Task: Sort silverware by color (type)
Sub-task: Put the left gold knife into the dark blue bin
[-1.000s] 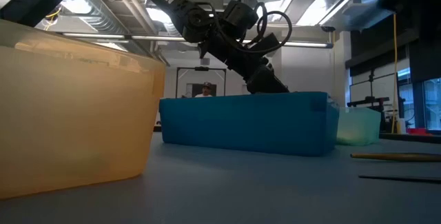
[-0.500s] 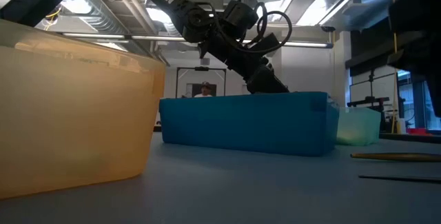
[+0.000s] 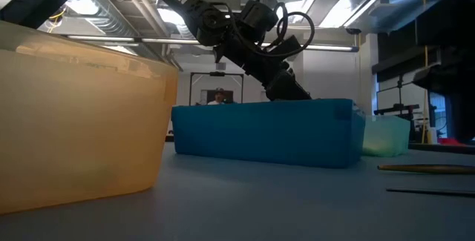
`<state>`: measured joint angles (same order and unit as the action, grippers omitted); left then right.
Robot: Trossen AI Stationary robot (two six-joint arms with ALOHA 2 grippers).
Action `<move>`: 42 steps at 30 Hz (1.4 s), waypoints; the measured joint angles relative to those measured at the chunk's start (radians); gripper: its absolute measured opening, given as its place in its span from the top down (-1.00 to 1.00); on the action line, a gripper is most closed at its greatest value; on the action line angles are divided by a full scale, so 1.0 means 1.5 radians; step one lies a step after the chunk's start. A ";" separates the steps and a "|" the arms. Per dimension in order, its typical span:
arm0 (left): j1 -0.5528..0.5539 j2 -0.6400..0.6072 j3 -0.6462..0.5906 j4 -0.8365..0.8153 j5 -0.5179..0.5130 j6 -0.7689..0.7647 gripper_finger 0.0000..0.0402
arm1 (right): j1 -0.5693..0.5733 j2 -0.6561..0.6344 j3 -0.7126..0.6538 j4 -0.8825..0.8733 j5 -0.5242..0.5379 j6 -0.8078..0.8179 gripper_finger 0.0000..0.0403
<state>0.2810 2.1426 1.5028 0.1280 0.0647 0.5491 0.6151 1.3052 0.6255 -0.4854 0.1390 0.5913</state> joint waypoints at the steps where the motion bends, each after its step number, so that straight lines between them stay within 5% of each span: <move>1: 0.000 0.000 0.000 0.000 0.000 0.000 0.58 | 0.000 0.001 -0.004 0.008 0.000 0.000 0.26; 42: 0.000 0.000 0.000 0.000 0.000 0.000 0.58 | 0.000 0.086 -0.021 0.063 0.010 -0.014 0.27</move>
<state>0.2811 2.1426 1.5028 0.1284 0.0645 0.5488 0.6151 1.4345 0.5945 -0.3916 0.1535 0.5706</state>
